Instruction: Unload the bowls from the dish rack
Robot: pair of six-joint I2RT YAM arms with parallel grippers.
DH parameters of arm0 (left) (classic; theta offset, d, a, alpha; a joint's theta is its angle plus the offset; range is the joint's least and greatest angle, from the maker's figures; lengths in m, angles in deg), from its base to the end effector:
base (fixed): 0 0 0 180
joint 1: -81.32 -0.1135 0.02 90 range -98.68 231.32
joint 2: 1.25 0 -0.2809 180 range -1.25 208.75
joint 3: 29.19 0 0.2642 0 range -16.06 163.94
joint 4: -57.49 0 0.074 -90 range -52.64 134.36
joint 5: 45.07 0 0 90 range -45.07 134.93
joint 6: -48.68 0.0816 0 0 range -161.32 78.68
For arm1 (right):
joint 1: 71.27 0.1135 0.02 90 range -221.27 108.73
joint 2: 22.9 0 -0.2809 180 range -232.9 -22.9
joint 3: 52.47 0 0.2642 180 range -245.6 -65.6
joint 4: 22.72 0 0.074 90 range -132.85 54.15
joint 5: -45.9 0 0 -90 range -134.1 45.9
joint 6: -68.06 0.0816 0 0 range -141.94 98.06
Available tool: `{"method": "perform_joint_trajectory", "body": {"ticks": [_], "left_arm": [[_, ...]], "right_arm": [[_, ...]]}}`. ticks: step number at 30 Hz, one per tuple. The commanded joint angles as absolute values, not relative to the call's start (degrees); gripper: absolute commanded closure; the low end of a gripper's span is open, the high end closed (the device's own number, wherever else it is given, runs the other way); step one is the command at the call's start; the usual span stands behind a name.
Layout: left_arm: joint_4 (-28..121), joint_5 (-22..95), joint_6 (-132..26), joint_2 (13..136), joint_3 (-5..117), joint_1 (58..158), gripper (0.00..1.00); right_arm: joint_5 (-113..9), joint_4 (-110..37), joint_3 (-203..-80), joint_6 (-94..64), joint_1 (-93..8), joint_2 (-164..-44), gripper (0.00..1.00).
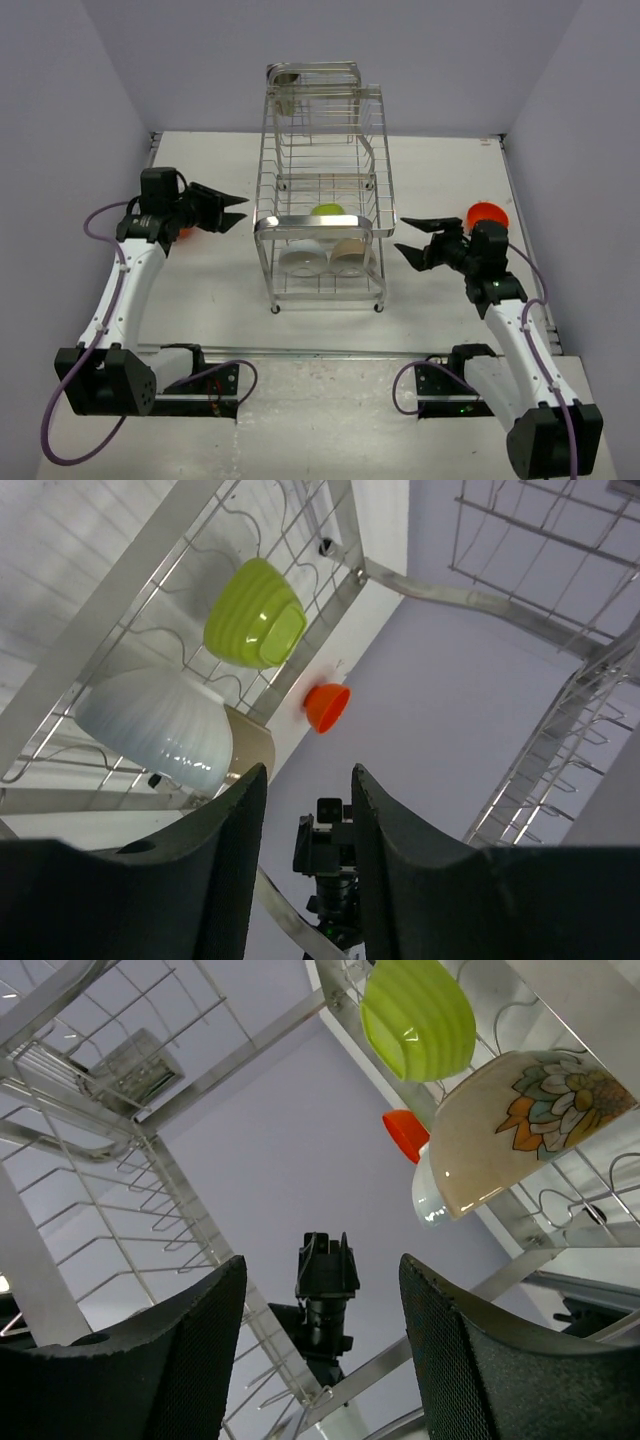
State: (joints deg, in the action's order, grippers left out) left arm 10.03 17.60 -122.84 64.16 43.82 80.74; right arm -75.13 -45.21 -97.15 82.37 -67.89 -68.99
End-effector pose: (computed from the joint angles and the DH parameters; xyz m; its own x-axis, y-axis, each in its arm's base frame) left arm 0.2778 -0.0347 0.3100 -0.4342 -0.8831 0.1778 -0.5832 0.1251 -0.8026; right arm 0.2180 0.0550 0.2511 -0.4049 0.8078 0.4283 0.5207 -0.1814 0.8343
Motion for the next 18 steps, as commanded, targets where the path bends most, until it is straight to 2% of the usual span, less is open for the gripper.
{"method": "perform_joint_trajectory", "body": {"ticks": [1, 4, 8, 12, 18], "left_arm": [[5.09, 16.36, -122.02, 65.63, 48.62, 82.63, 0.59], [1.66, 17.33, -118.51, 67.22, 50.12, 83.16, 0.59], [-0.81, 16.11, -116.39, 68.8, 50.3, 85.0, 0.6], [-3.45, 14.26, -114.45, 70.56, 50.65, 85.53, 0.65], [-5.47, 12.85, -113.57, 72.32, 51.61, 86.85, 0.65]], "right_arm": [[-73.54, -51.05, -102.59, 81.17, -66.61, -71.58, 0.37], [-75.03, -49.82, -102.51, 78.79, -65.99, -72.82, 0.37], [-76.62, -57.54, -106.37, 71.51, -65.12, -78.35, 0.37], [-76.36, -59.84, -108.22, 69.12, -63.1, -81.7, 0.4], [-75.39, -59.49, -108.23, 69.12, -59.76, -83.72, 0.44]]}}
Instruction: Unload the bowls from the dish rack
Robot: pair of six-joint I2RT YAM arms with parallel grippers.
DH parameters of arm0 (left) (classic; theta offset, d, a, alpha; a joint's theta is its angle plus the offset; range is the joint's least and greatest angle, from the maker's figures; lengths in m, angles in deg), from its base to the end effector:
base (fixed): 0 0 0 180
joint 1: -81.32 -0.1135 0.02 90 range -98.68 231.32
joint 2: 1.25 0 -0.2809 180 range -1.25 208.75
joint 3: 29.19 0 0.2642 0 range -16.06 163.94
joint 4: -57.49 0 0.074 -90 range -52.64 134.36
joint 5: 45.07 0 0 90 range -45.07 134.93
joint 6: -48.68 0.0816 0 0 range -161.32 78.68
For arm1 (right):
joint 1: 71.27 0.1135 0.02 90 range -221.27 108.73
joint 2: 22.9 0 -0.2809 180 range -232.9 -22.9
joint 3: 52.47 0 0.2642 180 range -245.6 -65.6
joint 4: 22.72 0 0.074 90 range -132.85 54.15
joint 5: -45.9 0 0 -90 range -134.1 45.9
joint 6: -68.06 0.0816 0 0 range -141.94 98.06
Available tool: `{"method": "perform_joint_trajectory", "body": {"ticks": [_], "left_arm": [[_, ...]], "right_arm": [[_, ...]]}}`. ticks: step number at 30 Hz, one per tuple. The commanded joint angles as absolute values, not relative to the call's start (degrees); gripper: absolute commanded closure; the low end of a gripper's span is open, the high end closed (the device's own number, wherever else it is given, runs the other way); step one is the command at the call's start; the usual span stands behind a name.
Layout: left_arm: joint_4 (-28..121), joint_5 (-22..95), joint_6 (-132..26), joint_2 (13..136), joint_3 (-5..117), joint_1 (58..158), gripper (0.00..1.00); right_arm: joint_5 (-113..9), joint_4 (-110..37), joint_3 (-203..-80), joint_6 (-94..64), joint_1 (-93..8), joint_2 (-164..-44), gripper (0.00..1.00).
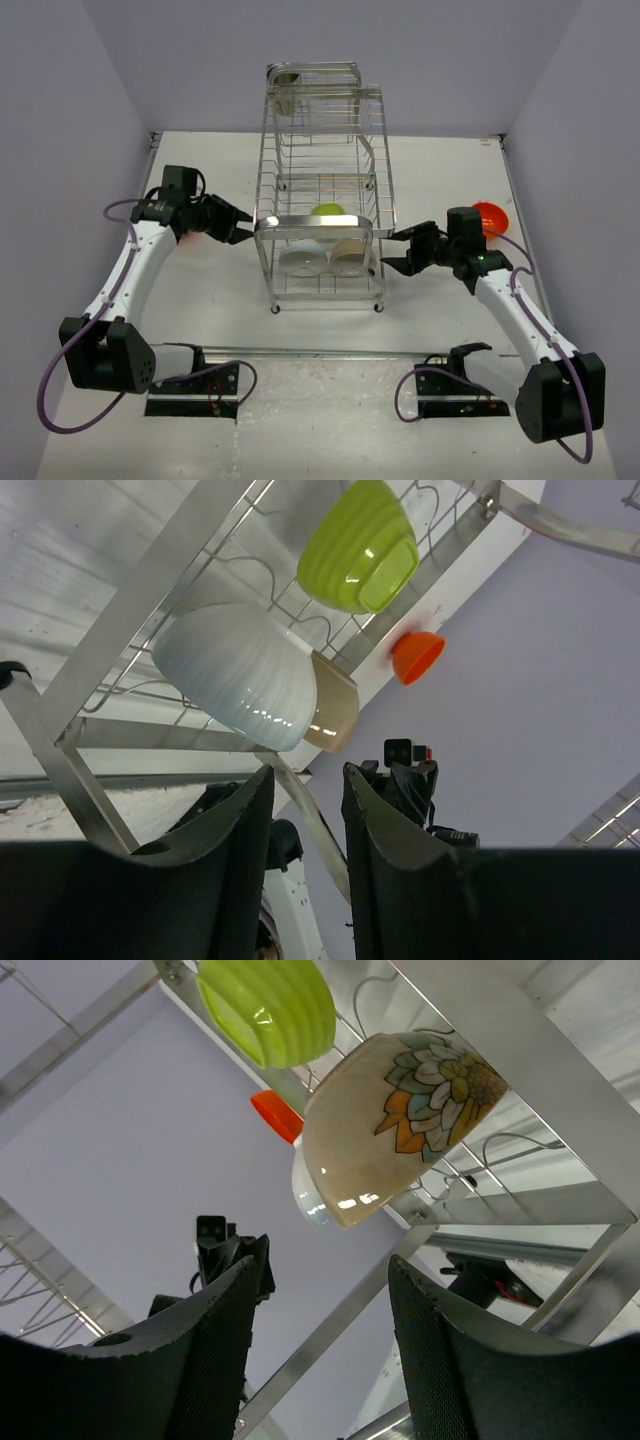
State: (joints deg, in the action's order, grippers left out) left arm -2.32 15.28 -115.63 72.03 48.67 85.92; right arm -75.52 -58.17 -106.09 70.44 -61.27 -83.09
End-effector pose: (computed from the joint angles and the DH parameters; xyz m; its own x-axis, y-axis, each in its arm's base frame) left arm 0.2810 -0.0631 0.2846 -0.5593 -0.7944 0.2370 -0.6934 0.2916 -0.6589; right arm 0.2384 0.0852 0.2309 -0.5018 0.7773 0.3795 0.6806 0.0840 0.7278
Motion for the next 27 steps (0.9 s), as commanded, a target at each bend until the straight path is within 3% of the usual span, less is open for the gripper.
{"method": "perform_joint_trajectory", "body": {"ticks": [1, 27], "left_arm": [[-5.74, 12.94, -113.48, 72.4, 51.88, 87.11, 0.65], [4.36, 16.1, -119.63, 76.1, 46.61, 98.28, 0.64]], "right_arm": [[-75.48, -59.23, -107.88, 69.38, -59.4, -83.9, 0.44], [-74.95, -46.92, -104.8, 74.92, -53.69, -90.57, 0.46]]}}
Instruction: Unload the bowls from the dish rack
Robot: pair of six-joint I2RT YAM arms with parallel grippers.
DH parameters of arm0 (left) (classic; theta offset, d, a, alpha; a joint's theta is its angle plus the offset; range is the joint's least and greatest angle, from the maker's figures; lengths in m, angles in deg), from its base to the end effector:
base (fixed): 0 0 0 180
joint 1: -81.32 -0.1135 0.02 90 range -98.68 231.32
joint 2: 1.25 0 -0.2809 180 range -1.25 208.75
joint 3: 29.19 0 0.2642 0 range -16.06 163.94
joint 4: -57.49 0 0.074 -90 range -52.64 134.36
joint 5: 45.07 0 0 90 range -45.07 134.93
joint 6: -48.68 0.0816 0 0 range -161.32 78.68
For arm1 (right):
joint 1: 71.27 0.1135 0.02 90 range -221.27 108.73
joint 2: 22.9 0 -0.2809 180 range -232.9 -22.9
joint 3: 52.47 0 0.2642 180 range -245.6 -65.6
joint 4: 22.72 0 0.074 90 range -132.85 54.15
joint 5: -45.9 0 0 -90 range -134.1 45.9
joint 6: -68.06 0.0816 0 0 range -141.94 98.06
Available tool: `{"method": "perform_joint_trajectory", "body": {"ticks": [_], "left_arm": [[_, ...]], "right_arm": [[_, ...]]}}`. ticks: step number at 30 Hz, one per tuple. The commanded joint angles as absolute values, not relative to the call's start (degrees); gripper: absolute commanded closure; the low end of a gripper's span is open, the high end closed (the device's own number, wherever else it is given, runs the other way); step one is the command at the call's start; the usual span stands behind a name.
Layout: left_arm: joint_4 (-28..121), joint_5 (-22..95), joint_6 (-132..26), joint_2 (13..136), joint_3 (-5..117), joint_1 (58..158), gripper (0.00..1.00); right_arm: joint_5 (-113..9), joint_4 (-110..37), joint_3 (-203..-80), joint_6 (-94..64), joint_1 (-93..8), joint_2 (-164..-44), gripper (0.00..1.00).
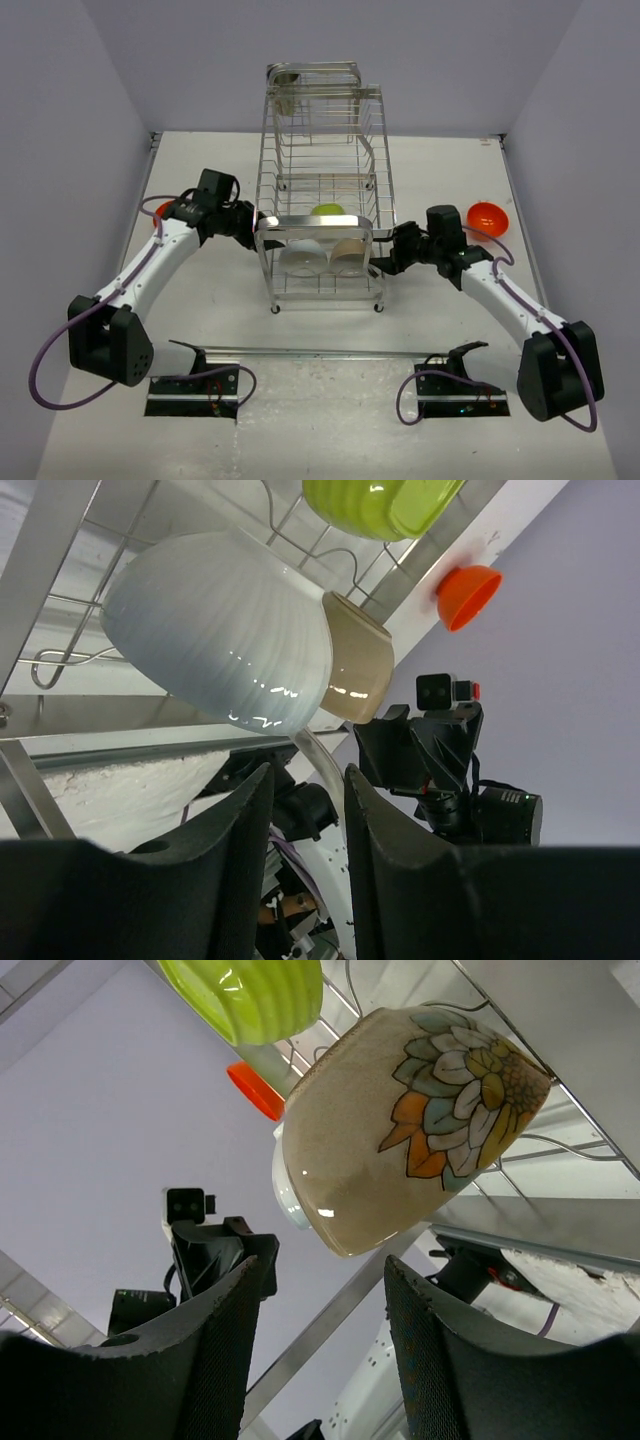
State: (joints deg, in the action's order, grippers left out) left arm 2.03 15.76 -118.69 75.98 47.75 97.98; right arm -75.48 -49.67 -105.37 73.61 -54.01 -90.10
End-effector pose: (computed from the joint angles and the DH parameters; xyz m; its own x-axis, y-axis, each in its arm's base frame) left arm 0.2797 -0.1252 0.2661 -0.6739 -0.6877 0.2701 -0.6605 0.3970 -0.6373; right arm 0.2502 0.1222 0.2125 -0.5633 0.7148 0.4144 0.6874 0.1271 0.7151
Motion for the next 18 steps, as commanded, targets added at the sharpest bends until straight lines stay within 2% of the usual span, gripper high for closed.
{"method": "perform_joint_trajectory", "body": {"ticks": [1, 8, 11, 14, 18], "left_arm": [[4.63, 16.19, -119.72, 76.1, 46.0, 98.37, 0.64], [6.73, 16.19, -120.86, 76.71, 43.35, 98.37, 0.61], [3.61, 18.99, -117.02, 78.02, 46.24, 98.37, 0.6], [-4.5, 28.1, -110.25, 80.49, 54.06, 98.98, 0.6], [-8.46, 37.42, -104.7, 78.65, 57.68, 99.77, 0.61]], "right_arm": [[-74.86, -46.4, -104.8, 75.0, -53.51, -90.84, 0.46], [-73.54, -41.57, -102.08, 78.52, -52.55, -91.2, 0.48], [-74.77, -40.77, -101.9, 78.26, -52.55, -91.46, 0.47], [-75.56, -40.5, -102.16, 78.08, -52.55, -90.93, 0.47], [-75.65, -44.1, -104.53, 75.45, -52.55, -90.58, 0.46]]}}
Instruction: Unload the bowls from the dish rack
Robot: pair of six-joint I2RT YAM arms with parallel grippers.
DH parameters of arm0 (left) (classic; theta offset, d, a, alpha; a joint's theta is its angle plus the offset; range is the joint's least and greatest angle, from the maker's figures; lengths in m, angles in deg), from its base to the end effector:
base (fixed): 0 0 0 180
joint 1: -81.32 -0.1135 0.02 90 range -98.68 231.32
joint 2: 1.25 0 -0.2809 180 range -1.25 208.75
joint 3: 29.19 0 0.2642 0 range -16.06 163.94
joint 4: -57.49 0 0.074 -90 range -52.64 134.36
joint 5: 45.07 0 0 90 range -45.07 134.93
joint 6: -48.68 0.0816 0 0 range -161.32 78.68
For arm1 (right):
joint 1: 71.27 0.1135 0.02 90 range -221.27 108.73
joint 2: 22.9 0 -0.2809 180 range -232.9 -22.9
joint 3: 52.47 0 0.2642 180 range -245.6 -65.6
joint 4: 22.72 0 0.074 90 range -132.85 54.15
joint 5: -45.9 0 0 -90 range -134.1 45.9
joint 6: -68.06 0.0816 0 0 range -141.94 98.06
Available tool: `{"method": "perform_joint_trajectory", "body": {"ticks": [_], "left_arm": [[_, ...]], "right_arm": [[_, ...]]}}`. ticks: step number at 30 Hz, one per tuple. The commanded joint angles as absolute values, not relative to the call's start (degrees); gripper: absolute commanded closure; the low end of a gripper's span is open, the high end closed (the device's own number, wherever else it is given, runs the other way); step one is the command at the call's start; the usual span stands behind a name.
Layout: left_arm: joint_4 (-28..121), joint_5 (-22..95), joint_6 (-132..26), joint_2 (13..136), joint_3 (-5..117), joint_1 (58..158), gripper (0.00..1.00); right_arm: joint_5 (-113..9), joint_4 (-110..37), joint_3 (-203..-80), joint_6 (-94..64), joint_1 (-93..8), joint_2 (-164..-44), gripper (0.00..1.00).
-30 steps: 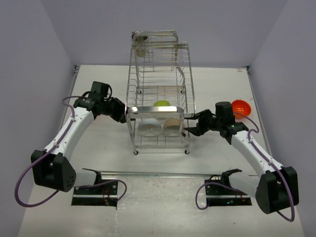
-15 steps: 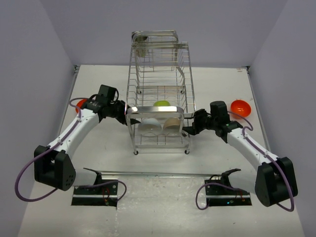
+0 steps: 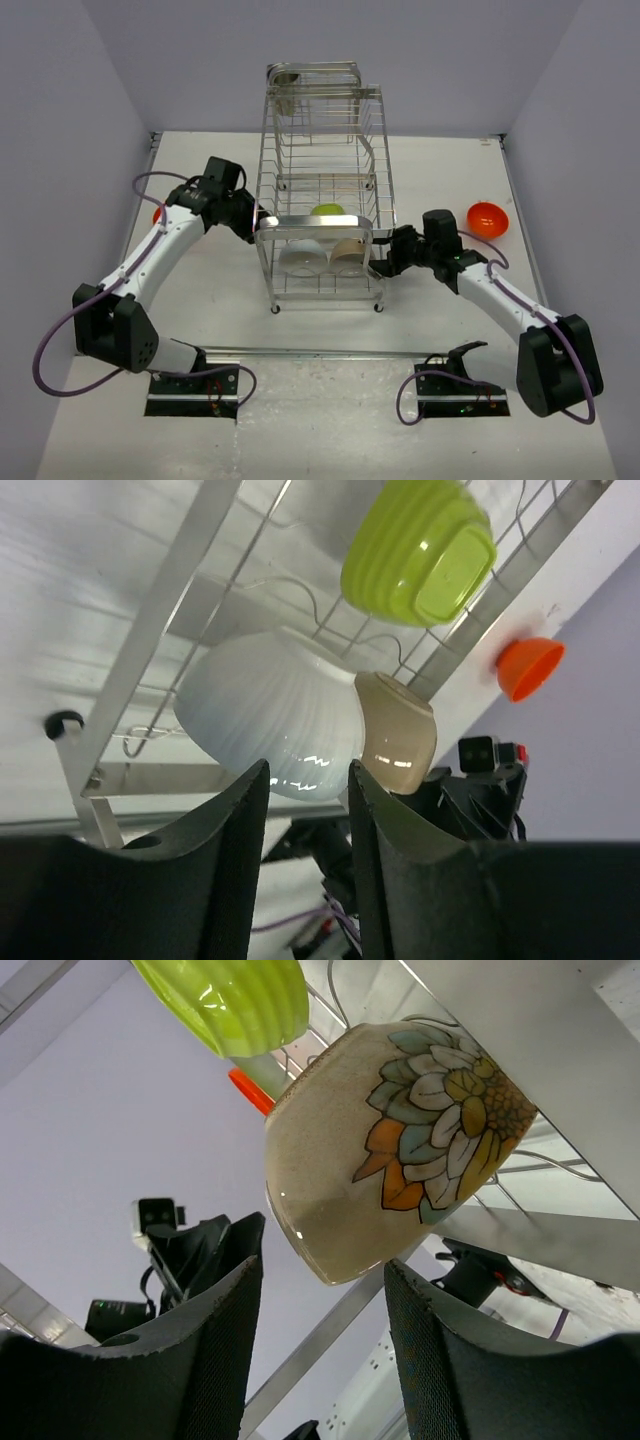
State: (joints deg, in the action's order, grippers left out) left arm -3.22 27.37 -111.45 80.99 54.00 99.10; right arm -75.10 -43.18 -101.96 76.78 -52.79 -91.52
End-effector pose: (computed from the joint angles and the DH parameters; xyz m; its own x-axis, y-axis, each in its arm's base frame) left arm 0.2998 -0.1220 0.2651 -0.6895 -0.7205 0.0740 -0.6256 0.5409 -0.5622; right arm 0.2505 0.1280 0.1968 -0.5490 0.7098 0.4413 0.6957 0.0955 0.7120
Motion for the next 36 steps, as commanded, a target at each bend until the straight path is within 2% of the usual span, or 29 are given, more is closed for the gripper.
{"method": "perform_joint_trajectory", "body": {"ticks": [1, 7, 17, 25, 36], "left_arm": [[-8.73, 39.2, -103.65, 77.86, 57.33, 99.77, 0.62], [-14.95, 55.37, -93.82, 74.87, 59.52, 100.21, 0.64], [-20.68, 89.63, -85.36, 78.29, 66.64, 100.56, 0.65], [-19.8, 98.97, -84.39, 77.51, 66.12, 100.74, 0.65], [-19.11, 99.96, -81.76, 75.84, 68.31, 100.74, 0.64]], "right_arm": [[-75.83, -44.72, -105.14, 74.92, -52.55, -90.84, 0.46], [-76.01, -50.51, -109.36, 71.15, -52.55, -90.31, 0.46], [-70.73, -65.53, -122.63, 59.72, -52.9, -91.98, 0.45], [-67.04, -71.7, -129.75, 54.27, -52.9, -93.74, 0.45], [-63.88, -73.2, -130.55, 46.19, -52.9, -93.3, 0.45]]}}
